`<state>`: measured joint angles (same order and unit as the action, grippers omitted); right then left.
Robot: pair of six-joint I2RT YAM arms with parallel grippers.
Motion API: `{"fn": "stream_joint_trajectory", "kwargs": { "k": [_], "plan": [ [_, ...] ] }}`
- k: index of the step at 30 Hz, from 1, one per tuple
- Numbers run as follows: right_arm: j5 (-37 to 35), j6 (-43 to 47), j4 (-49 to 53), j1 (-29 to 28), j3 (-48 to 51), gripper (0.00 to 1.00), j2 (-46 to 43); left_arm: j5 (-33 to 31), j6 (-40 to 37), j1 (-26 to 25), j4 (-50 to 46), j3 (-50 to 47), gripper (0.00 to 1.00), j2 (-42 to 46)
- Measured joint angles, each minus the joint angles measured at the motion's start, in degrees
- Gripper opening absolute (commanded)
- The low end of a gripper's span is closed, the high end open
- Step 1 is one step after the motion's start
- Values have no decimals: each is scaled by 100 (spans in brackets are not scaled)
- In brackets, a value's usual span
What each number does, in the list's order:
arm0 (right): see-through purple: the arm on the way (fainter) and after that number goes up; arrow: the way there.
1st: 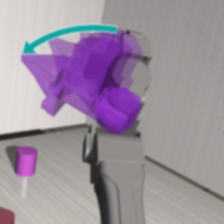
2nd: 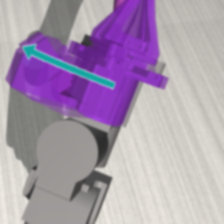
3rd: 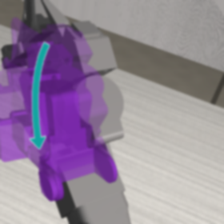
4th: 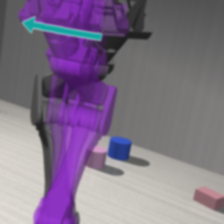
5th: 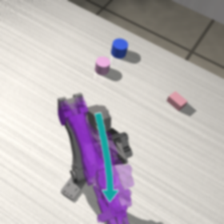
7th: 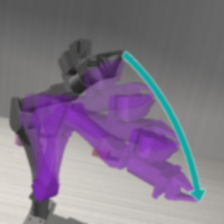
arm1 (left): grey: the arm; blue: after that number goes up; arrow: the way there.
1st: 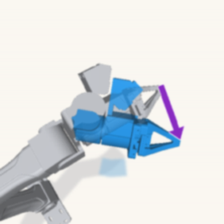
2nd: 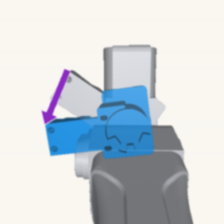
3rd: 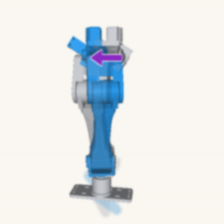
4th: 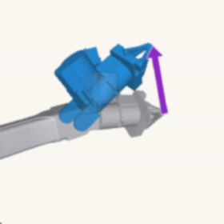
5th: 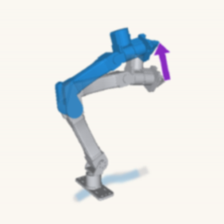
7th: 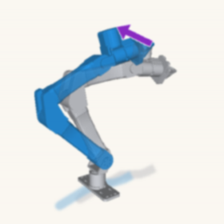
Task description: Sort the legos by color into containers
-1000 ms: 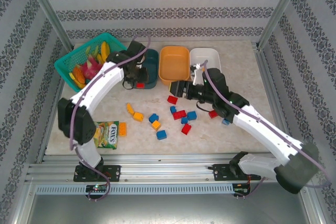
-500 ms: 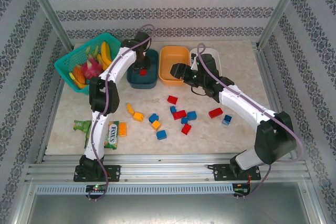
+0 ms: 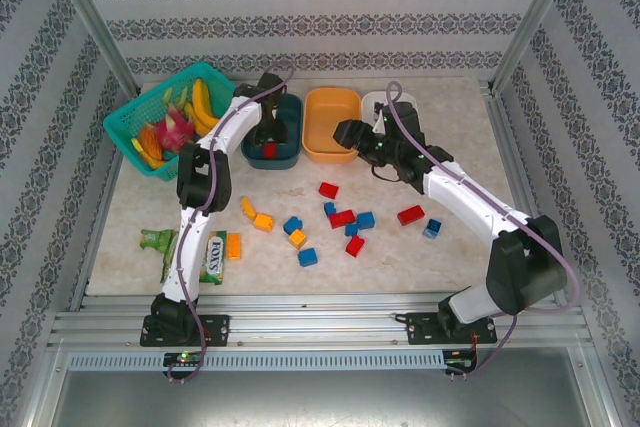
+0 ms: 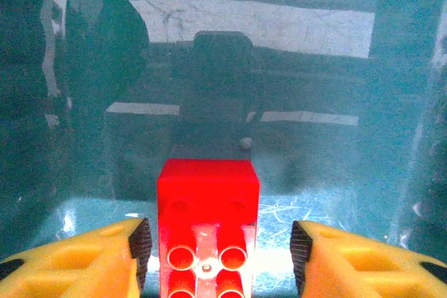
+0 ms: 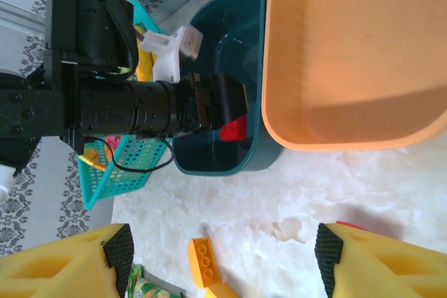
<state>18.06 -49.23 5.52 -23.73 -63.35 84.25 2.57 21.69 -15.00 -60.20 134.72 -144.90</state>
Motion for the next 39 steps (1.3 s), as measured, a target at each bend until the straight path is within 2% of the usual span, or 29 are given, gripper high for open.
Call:
{"fn": "stream_joint_trajectory", "kwargs": {
  "k": [7, 13, 15, 16, 17, 18, 23, 31, 34, 39],
  "plan": [
    [-76, 33, 472, 0, 7, 71, -313, 31, 28, 2, -2, 7, 72, 337],
    [-542, 101, 1283, -4, -90, 69, -876, 197, 173, -4, 35, -70, 76, 1480],
    [-870, 94, 1738, -15, -140, 69, -1117, 332, 238, -42, 160, -330, 85, 2124],
    [-1054, 68, 2000, -15, -164, 68, -1233, 407, 269, -70, 247, -527, 93, 2485],
    [-1207, 44, 2243, -13, -179, 68, -1327, 483, 271, -105, 343, -726, 95, 2800],
    [-1384, -4, 2553, 7, -186, 67, -1438, 562, 319, -164, 479, -1001, 98, 3156],
    [-1810, -31, 3668, 544, 160, 67, -1899, 1027, 581, -772, 1333, -2929, 99, 4848],
    [-1589, 457, 4487, 1910, 1513, 67, -2116, 1307, 1543, -1871, 2653, -6382, 100, 6695],
    [-1368, 730, 4463, 2234, 1742, 66, -1910, 1241, 1950, -2277, 2988, -7197, 100, 7136],
    [-1069, 1196, 4245, 2549, 1790, 62, -1161, 1080, 2387, -2649, 3279, -7783, 100, 7534]
  ]
}}
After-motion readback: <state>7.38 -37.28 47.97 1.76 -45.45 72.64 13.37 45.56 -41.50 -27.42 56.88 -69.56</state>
